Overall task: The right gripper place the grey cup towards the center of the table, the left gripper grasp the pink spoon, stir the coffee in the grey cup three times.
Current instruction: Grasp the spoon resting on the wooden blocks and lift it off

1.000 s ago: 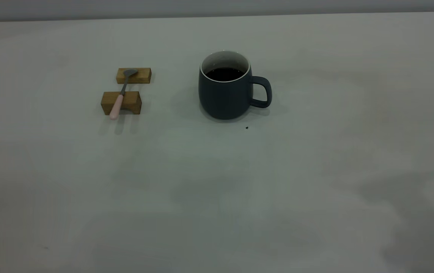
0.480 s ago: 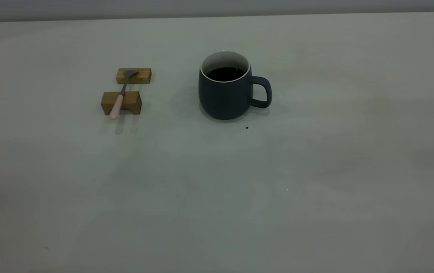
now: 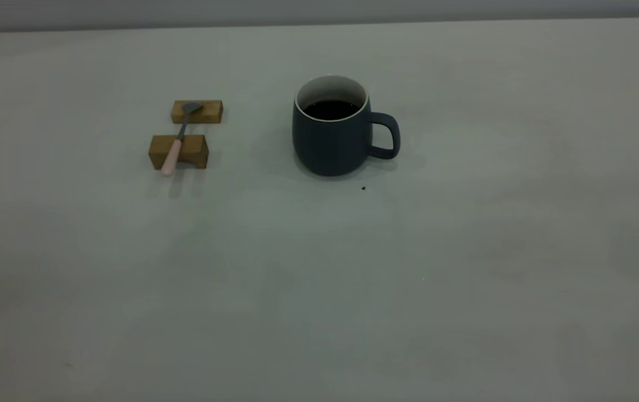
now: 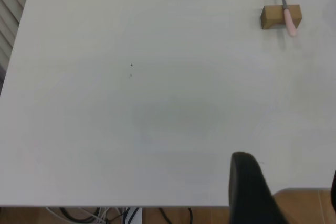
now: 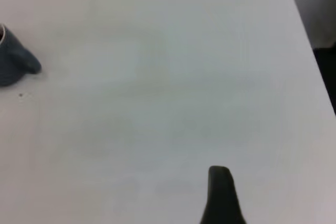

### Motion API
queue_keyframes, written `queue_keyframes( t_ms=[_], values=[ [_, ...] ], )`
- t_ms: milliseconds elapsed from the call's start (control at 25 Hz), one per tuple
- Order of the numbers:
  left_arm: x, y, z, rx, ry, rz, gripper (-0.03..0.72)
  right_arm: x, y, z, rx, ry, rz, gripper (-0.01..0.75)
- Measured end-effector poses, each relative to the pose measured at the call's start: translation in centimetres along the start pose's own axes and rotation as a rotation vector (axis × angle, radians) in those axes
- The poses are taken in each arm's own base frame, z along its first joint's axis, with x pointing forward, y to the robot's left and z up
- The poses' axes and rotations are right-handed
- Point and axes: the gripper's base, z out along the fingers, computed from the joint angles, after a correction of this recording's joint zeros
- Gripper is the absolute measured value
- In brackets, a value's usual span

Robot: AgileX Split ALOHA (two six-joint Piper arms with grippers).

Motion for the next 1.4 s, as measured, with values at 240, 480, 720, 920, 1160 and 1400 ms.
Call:
queue_keyframes(
  t_ms=[240,480,720,920,1160,1400],
  values=[
    [0.0,0.0,0.0,0.0,0.0,0.0,0.446,0.0,0.0,0.0,0.002,-0.003,0.001,0.582],
    [0.0,0.0,0.0,0.0,0.0,0.0,0.446,0.0,0.0,0.0,0.002,-0.004,0.001,0.582],
    [0.0,0.0,0.0,0.0,0.0,0.0,0.446,0.0,0.0,0.0,0.002,-0.004,0.0,0.582],
    [-0.5,0.0,0.1,0.0,0.009,0.002,0.453,0.0,0.0,0.0,0.002,-0.004,0.0,0.582],
    [-5.2,-0.3,2.2,0.007,0.182,0.02,0.533,0.0,0.0,0.0,0.002,-0.004,0.001,0.582],
    [-10.7,-1.4,8.7,0.053,0.408,0.002,0.572,0.0,0.0,0.0,0.002,-0.004,0.001,0.582]
  ],
)
